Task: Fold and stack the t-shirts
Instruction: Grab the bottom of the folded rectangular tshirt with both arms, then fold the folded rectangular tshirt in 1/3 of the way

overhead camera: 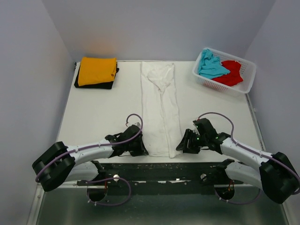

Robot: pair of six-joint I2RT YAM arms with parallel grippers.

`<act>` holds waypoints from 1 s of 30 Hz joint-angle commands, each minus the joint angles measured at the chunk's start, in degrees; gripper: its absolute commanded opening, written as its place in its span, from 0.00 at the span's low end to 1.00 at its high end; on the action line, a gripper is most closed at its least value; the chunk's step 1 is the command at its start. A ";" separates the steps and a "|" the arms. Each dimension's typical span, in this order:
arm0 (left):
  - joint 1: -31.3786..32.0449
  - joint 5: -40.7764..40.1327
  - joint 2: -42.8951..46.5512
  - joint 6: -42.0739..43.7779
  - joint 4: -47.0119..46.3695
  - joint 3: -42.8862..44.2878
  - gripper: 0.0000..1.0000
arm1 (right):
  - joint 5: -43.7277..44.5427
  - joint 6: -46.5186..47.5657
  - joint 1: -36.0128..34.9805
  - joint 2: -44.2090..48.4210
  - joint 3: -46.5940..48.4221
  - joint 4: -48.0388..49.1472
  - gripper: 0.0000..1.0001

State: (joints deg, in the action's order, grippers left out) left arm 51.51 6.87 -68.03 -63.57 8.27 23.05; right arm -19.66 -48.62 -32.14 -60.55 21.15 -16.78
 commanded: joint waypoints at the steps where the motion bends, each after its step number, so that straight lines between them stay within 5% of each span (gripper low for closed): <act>1: 0.36 -2.23 -1.14 0.47 3.46 -2.32 0.00 | -3.27 -1.46 -0.03 -2.33 -3.30 2.82 0.45; 6: 1.09 -1.54 1.49 0.15 4.33 -2.84 0.00 | -7.37 -0.49 -0.19 -0.38 -5.44 2.59 0.13; 9: 3.40 -2.21 4.98 -0.92 6.63 -2.87 0.00 | -8.18 -1.25 -0.63 4.03 -6.65 0.57 0.06; 14: 3.99 -0.38 8.31 0.80 4.72 -1.91 0.00 | -7.86 -2.16 -0.64 9.69 -5.20 1.16 0.02; 21: 2.88 -0.38 4.12 7.92 6.08 8.39 0.00 | -2.42 1.19 -0.64 3.80 3.87 0.89 0.02; 30: -9.84 1.23 -4.05 13.41 4.69 19.84 0.00 | 15.19 2.34 -0.60 -10.05 19.27 5.56 0.02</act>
State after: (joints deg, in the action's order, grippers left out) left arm 47.48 8.38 -68.49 -54.15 13.13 37.52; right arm -15.03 -47.81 -32.58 -64.73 33.89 -14.37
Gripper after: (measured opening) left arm 0.016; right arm 0.067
